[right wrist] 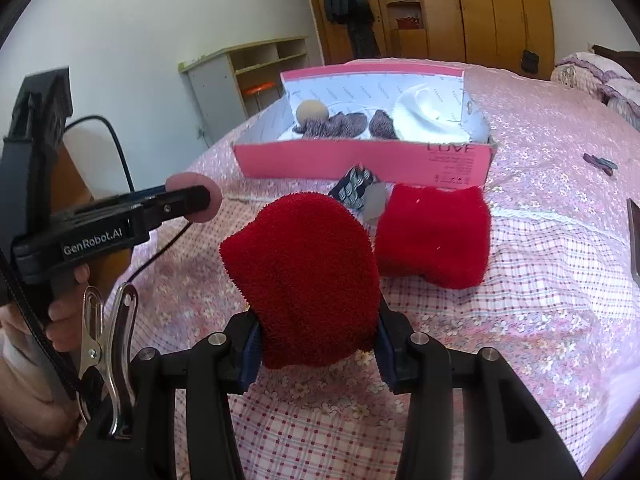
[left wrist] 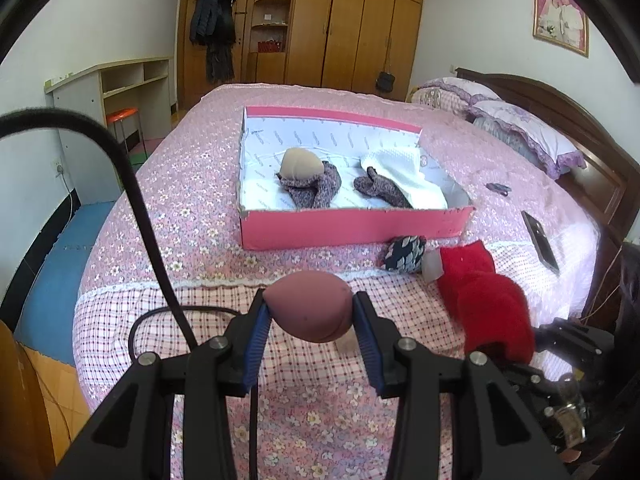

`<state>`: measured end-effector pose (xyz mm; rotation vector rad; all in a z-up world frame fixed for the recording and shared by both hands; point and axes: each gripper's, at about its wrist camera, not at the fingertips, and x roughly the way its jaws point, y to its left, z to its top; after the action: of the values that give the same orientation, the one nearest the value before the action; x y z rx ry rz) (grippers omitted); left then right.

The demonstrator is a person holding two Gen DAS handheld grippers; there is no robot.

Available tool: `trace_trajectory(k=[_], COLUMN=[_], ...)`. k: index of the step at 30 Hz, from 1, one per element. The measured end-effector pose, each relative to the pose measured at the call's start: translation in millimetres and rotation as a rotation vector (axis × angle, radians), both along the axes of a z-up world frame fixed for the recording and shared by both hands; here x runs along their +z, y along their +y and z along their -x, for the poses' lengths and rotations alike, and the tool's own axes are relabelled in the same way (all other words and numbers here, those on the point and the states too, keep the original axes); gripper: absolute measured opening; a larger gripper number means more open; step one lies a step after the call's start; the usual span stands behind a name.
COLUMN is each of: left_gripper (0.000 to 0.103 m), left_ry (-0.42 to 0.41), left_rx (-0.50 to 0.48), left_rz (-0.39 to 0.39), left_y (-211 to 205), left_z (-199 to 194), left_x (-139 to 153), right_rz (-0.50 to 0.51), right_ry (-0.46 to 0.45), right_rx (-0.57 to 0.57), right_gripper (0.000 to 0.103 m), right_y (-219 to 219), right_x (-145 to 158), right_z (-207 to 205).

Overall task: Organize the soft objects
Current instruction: 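Carry the pink sponge and red knit hat over the shoebox with both grippers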

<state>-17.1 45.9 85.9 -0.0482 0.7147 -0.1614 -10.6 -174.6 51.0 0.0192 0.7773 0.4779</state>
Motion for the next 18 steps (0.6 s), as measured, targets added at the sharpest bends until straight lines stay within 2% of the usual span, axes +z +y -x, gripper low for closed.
trace_trajectory(k=[11, 18], left_gripper=[0.043, 0.043], left_ry=[-0.046, -0.053], left_rx=[0.017, 0.019], left_rz=[-0.002, -0.002], left_y=[3.1, 2.4], left_z=[-24.4, -49.5], left_x=[23.2, 31.6], right_rz=[-0.020, -0.030], right_ry=[-0.067, -0.049], right_rx=[0.000, -0.015], right_gripper=[0.047, 0.047], right_y=[-10.5, -19.4], right_x=[31.5, 35.2], right_z=[-11.7, -26.4])
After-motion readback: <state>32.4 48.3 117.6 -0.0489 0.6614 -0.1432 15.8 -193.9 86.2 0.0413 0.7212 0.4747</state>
